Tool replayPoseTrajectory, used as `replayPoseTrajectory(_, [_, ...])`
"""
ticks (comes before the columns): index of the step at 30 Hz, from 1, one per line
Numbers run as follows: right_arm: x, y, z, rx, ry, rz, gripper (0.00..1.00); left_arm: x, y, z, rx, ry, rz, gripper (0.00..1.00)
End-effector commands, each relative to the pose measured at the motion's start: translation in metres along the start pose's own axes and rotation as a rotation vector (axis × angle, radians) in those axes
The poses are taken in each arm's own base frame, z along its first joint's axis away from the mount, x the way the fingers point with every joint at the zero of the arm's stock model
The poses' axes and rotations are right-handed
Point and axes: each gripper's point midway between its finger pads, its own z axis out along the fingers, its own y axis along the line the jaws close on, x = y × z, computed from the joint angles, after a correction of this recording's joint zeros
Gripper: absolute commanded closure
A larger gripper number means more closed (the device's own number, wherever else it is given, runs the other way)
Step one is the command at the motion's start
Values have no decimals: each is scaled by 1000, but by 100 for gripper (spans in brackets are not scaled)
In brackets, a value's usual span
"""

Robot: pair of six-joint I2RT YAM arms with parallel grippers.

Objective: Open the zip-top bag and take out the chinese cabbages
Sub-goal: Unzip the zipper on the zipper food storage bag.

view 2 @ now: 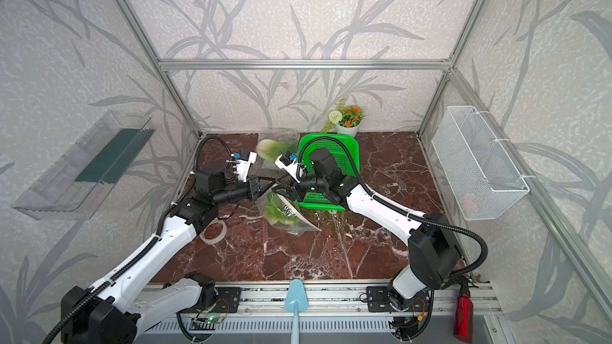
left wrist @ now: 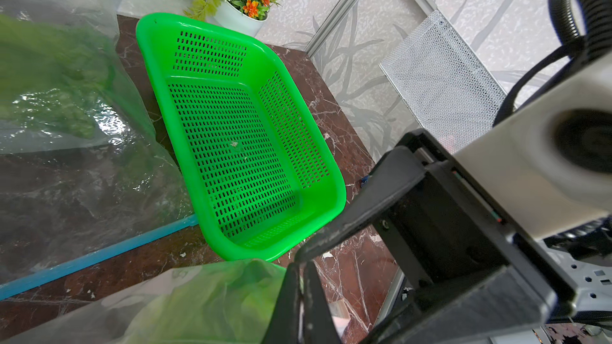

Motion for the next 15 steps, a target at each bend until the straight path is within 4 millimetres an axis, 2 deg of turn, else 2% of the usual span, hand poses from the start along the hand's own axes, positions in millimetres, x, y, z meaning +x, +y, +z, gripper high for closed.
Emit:
replayPoseTrajectory(1, [-7, 5, 3, -48, -18, 5, 55, -13, -9, -6, 26, -58, 31, 100])
replayPoseTrajectory(5, [-8, 7, 5, -67, -26, 10, 57, -14, -11, -8, 32, -66, 33, 100])
replayPoseTrajectory(7, [-9, 8, 6, -73, -35, 9, 62, -13, -10, -7, 33, -62, 28, 100])
replayPoseTrajectory(11, [-14, 12, 5, -91, -54, 7, 82, -12, -8, -7, 25, -62, 23, 100])
replayPoseTrajectory(15, [-12, 13, 8, -109, -48, 14, 92, -13, -8, -8, 23, -69, 24, 100])
